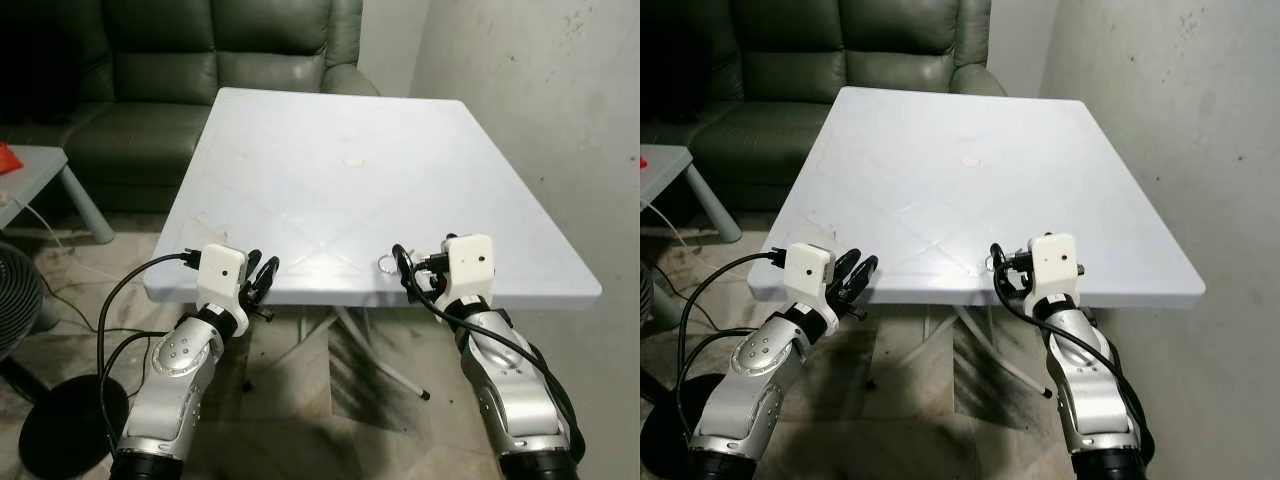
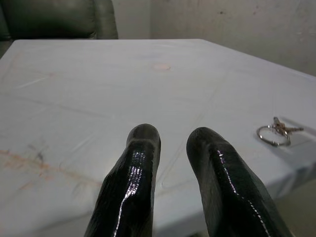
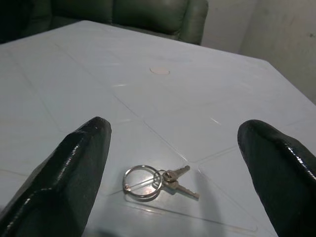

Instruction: Hang keys on a hook

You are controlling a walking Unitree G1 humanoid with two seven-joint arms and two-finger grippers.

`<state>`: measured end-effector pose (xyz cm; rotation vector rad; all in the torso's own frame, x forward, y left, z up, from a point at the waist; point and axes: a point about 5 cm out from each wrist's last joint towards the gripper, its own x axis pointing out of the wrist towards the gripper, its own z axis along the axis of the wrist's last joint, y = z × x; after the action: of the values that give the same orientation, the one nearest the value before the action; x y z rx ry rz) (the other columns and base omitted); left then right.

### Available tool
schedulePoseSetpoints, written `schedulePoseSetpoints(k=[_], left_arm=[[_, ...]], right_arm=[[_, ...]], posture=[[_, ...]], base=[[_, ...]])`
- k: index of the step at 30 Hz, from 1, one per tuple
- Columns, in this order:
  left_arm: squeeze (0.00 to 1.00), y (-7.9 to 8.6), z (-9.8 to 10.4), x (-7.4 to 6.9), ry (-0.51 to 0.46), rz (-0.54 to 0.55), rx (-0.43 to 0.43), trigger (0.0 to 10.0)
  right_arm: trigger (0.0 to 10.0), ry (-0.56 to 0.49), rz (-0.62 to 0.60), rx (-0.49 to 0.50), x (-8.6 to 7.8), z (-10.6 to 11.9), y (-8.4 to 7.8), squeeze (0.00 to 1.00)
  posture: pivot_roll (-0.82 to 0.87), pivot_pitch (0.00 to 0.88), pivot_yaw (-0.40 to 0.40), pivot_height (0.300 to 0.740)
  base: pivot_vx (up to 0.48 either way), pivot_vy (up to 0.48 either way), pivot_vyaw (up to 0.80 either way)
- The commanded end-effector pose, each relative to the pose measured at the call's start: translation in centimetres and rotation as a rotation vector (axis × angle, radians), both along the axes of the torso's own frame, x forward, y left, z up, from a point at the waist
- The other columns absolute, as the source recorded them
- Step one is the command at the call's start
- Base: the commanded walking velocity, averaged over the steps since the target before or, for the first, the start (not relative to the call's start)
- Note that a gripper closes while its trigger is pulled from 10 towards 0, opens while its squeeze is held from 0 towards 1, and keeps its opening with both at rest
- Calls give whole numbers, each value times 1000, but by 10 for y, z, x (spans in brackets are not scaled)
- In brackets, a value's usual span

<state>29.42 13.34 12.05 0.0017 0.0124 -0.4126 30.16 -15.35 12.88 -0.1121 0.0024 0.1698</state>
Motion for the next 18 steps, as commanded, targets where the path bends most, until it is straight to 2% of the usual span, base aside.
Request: schedulePoseSetpoints(k=[1,11,15,18], left_arm=[[0,-2,6,2,-14,-11,-3,10000],[0,-5,9,4,-24,-26,-2,10000],[0,-6,9,4,-27,-24,0,10000],[0,-5,9,4,-34,-5,14,10000]], right_arm=[[10000,3,8,-1,0,1,1,0],[10000,-4,11,-4,-1,2,0,0],[10000,-4,13,-6,-2,1,0,0],[10000,-2,17,-6,-1,0,0,0]], posture=[[-122,17,-36,740],[-127,8,-32,740],[-124,0,-33,740],[-121,0,-36,740]], base=[[405,0,0],[389,0,0],[283,0,0],[0,0,0]])
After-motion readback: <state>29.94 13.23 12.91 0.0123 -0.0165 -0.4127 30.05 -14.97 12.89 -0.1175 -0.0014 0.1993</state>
